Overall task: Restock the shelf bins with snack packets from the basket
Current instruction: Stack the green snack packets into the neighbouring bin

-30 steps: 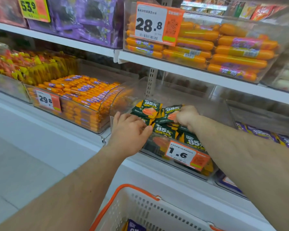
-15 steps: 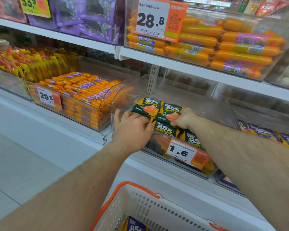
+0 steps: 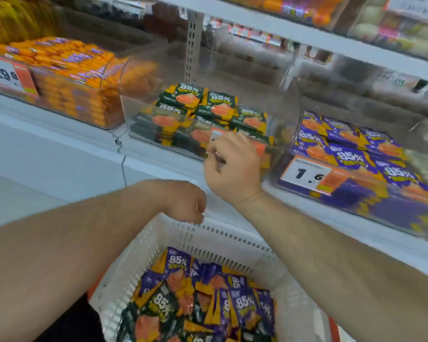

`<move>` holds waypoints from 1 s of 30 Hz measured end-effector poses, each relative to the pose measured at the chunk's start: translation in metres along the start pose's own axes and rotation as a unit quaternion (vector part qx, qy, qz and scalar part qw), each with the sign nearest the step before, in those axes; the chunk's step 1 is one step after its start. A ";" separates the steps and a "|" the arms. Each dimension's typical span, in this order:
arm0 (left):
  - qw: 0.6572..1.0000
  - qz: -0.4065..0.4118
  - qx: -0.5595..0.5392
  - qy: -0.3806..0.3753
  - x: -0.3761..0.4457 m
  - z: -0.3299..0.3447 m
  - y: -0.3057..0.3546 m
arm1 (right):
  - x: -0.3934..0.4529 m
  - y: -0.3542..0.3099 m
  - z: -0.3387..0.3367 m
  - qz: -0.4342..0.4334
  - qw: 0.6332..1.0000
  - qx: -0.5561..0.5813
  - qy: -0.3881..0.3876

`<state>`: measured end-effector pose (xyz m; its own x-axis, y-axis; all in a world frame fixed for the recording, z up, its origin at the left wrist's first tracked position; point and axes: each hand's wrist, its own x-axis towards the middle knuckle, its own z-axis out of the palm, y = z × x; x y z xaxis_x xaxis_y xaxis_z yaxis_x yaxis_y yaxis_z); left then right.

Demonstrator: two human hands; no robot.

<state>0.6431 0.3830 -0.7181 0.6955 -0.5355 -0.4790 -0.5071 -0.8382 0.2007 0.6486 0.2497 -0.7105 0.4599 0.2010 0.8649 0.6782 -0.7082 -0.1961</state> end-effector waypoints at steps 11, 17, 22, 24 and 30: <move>0.984 -0.022 0.097 -0.151 0.016 0.061 0.013 | -0.240 0.036 0.002 0.393 0.659 -0.064 -0.638; 0.983 -0.008 0.104 -0.153 0.025 0.065 0.022 | -0.305 0.043 -0.021 0.356 0.517 -0.118 -0.770; 0.983 -0.003 0.091 -0.158 0.029 0.065 0.025 | -0.320 0.043 -0.028 0.361 0.513 -0.102 -0.772; 0.984 0.000 0.084 -0.160 0.028 0.064 0.027 | -0.321 0.041 -0.028 0.354 0.503 -0.093 -0.783; 0.989 -0.008 0.054 -0.136 0.030 0.057 0.022 | -0.274 0.043 -0.030 0.336 0.517 -0.070 -0.784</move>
<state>0.6235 0.3540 -0.7772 0.5493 -0.4616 -0.6966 -0.5585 -0.8229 0.1050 0.5343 0.1437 -0.9418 0.5382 0.1011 -0.8367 0.0647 -0.9948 -0.0786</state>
